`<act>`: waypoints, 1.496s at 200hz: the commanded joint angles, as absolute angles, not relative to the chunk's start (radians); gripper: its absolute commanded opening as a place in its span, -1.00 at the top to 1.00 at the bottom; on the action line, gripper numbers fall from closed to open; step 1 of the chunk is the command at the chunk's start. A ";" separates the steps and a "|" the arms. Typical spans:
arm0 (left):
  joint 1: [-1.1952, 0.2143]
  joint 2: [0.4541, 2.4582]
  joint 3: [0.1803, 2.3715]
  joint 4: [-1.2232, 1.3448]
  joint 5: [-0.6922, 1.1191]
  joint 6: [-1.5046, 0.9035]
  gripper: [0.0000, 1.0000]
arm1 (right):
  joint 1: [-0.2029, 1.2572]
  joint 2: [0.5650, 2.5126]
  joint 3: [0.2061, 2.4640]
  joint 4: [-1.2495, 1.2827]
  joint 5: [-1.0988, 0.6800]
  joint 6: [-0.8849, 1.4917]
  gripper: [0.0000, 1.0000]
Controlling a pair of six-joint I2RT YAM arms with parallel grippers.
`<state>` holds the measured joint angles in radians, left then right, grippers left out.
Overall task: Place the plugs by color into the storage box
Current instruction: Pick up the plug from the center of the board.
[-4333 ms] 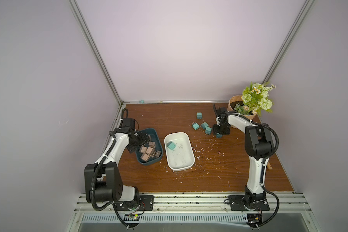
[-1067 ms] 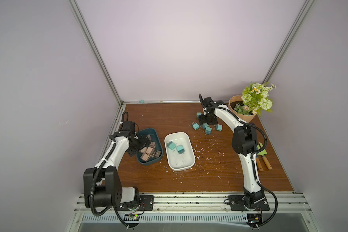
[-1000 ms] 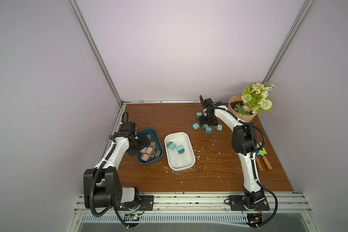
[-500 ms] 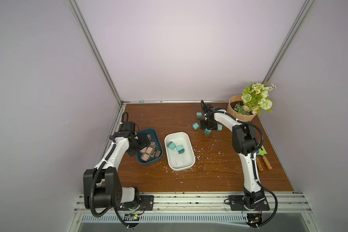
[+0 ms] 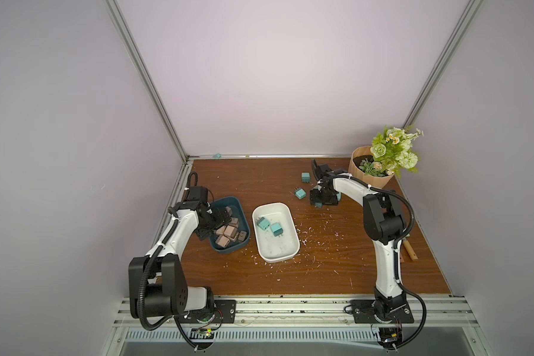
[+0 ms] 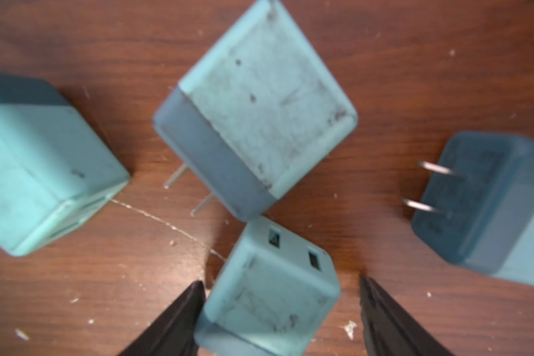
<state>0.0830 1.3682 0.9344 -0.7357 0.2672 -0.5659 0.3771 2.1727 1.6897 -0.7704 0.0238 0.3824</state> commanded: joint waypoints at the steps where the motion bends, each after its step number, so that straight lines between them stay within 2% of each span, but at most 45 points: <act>1: 0.077 1.373 0.954 -0.749 0.256 -0.558 -0.99 | 0.362 2.132 1.692 -0.761 0.026 0.384 -0.63; 99: 0.077 1.338 0.969 -0.758 0.231 -0.554 -0.99 | 0.358 2.161 1.719 -0.724 -0.030 0.388 -0.37; 151: 0.077 1.348 0.969 -0.758 0.229 -0.552 -0.99 | 0.373 2.149 1.707 -0.672 -0.142 0.341 -0.52; 205: 0.075 1.361 0.983 -0.758 0.228 -0.553 -0.99 | 0.380 2.182 1.717 -0.686 -0.124 0.346 -0.51; 265: 0.075 1.358 0.976 -0.757 0.224 -0.557 -0.99 | 0.385 2.174 1.696 -0.705 -0.079 0.315 0.02; 299: 0.075 1.362 0.978 -0.756 0.223 -0.560 -0.99 | 0.389 2.126 1.674 -0.720 -0.066 0.302 0.12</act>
